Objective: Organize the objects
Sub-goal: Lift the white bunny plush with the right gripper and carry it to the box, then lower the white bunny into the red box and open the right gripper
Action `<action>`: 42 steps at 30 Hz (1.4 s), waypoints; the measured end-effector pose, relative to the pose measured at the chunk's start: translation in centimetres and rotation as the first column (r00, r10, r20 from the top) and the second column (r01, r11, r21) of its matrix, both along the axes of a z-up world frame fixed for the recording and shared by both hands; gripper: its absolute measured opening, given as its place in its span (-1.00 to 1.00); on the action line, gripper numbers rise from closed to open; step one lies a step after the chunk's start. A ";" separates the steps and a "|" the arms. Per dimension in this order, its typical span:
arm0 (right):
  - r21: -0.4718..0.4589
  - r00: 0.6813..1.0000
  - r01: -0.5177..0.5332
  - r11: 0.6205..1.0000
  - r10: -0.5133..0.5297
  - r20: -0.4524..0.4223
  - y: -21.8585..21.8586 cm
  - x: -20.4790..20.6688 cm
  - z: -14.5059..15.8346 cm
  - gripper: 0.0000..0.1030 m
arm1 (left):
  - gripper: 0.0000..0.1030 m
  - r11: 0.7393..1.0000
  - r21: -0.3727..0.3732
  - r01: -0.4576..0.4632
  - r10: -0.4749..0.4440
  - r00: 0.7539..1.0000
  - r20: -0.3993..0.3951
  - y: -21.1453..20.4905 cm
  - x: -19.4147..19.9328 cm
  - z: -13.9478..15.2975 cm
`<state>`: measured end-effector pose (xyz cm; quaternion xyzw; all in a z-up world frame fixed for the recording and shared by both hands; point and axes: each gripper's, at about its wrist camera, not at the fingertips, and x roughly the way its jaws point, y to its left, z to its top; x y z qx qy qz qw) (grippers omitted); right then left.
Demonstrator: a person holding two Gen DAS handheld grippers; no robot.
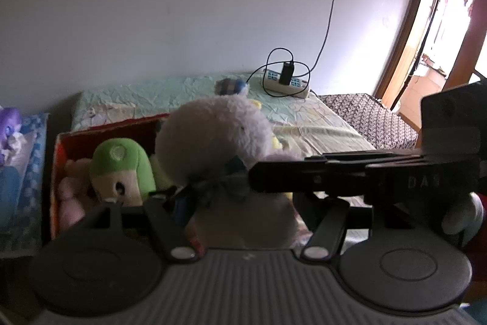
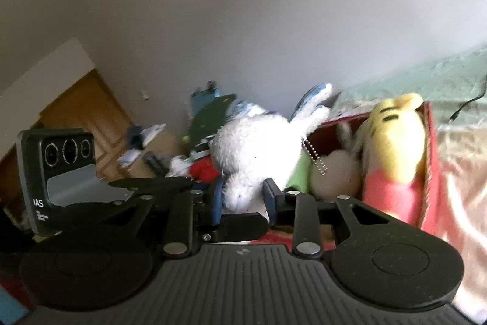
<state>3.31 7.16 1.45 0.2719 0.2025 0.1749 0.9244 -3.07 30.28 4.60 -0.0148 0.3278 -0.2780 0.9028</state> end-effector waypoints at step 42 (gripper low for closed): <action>-0.077 0.983 0.171 0.982 -0.175 -0.053 0.3 4.6 -1.6 -0.33 | 0.30 0.999 -0.002 -0.033 0.033 0.996 -0.087 0.3 3.2 -4.0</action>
